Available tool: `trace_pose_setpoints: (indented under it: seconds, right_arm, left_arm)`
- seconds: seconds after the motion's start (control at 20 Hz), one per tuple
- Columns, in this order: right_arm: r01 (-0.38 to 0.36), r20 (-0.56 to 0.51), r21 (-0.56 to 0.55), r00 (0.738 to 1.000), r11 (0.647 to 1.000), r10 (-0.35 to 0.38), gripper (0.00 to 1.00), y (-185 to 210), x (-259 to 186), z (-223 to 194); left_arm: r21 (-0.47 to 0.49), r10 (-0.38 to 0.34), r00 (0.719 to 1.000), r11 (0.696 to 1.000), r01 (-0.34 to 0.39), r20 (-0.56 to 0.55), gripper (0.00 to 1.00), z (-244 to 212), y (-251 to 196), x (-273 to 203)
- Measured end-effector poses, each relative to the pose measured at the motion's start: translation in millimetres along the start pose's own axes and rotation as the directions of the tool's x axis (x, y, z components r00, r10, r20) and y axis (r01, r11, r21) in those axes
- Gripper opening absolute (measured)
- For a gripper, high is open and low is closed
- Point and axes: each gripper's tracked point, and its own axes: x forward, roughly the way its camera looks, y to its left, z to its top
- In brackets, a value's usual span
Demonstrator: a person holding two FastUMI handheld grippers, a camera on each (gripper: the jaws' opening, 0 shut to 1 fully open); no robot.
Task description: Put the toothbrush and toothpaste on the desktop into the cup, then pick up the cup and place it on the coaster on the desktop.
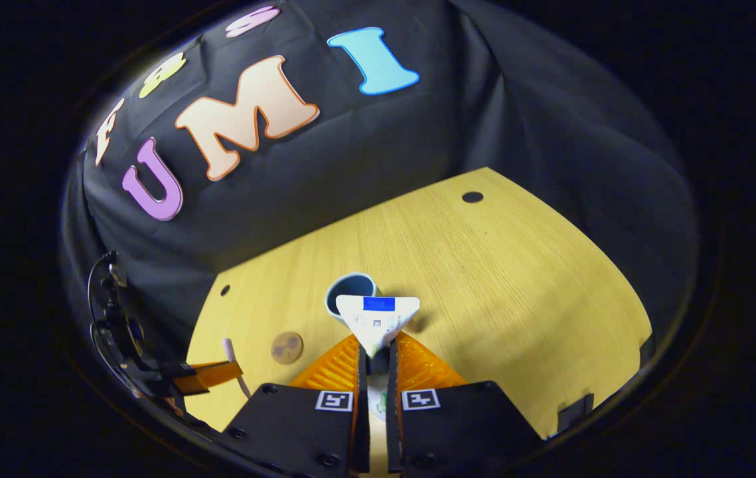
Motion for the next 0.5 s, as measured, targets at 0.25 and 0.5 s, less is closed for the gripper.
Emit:
trace_pose_setpoints:
  seconds: [0.25,0.5]
  right_arm:
    - [-0.081,0.183,0.024,0.98,0.996,0.075,0.12,30.4,21.1,54.0]
    - [-0.122,0.375,-0.026,0.919,0.992,0.123,0.12,47.5,44.8,96.0]
  left_arm:
    - [0.009,-0.069,0.978,0.998,0.068,0.198,0.0,42.5,0.6,9.7]
    - [0.041,-0.09,0.941,0.996,0.081,0.326,0.0,80.0,7.0,21.1]
